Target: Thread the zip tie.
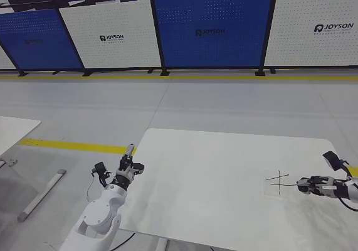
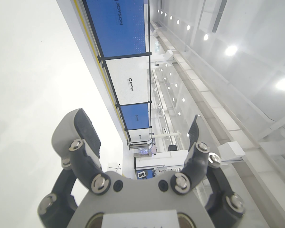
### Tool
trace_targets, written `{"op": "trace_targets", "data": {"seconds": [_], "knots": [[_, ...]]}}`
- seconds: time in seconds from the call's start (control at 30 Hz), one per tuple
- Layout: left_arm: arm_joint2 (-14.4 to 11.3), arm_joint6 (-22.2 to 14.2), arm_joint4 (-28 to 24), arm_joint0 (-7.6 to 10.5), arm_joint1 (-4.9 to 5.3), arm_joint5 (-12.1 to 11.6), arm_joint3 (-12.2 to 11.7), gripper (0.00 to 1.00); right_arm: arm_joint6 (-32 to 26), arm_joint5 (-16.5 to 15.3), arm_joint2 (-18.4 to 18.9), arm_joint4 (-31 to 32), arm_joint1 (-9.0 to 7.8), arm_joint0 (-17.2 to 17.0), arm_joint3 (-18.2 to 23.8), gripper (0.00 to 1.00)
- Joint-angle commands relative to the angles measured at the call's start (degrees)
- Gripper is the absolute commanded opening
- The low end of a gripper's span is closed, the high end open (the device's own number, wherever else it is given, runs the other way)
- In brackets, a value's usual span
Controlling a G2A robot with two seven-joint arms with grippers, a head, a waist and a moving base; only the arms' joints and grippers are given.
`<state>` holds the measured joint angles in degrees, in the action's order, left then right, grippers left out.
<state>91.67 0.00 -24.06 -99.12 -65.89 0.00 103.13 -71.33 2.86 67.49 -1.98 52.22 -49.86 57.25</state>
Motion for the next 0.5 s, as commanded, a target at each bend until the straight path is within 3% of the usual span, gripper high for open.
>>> {"op": "trace_targets", "data": {"seconds": [0.0, 0.27, 0.37, 0.47], "knots": [[0.0, 0.0, 0.0, 0.00, 0.00, 0.0, 0.0, 1.00, 0.0, 0.0, 0.0, 0.0, 0.01, 0.0, 0.0, 0.00], [0.0, 0.0, 0.0, 0.00, 0.00, 0.0, 0.0, 1.00, 0.0, 0.0, 0.0, 0.0, 0.01, 0.0, 0.0, 0.00], [0.0, 0.0, 0.0, 0.00, 0.00, 0.0, 0.0, 1.00, 1.2, -1.7, 0.9, -2.1, -0.06, -1.3, 2.1, 0.00], [0.0, 0.0, 0.0, 0.00, 0.00, 0.0, 0.0, 1.00, -2.7, -4.0, 2.8, -5.3, -0.57, -2.1, 4.3, 0.00]]}}
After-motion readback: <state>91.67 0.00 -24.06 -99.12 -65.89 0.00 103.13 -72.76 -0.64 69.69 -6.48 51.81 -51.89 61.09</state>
